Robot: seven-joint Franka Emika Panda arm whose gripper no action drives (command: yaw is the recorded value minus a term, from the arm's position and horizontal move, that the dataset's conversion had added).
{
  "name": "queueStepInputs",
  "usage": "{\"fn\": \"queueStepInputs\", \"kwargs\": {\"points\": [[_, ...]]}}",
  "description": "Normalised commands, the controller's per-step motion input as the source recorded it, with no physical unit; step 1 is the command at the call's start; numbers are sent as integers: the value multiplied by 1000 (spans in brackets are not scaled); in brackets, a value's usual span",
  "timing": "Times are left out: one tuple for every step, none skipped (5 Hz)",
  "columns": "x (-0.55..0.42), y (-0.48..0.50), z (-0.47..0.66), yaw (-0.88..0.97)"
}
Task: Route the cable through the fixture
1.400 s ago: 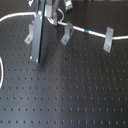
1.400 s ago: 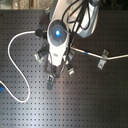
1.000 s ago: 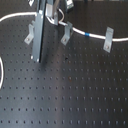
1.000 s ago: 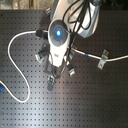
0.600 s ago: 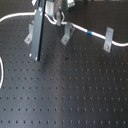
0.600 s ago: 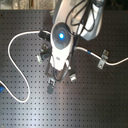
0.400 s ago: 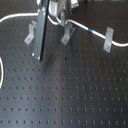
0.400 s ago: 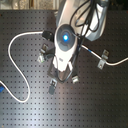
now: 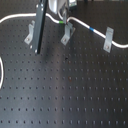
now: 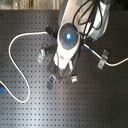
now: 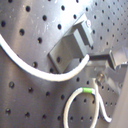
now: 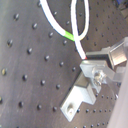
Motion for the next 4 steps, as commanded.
{"fn": "queueStepInputs", "kwargs": {"points": [[-90, -341, -325, 283], [-4, -96, -323, 654], [27, 34, -130, 981], [36, 34, -83, 981]]}}
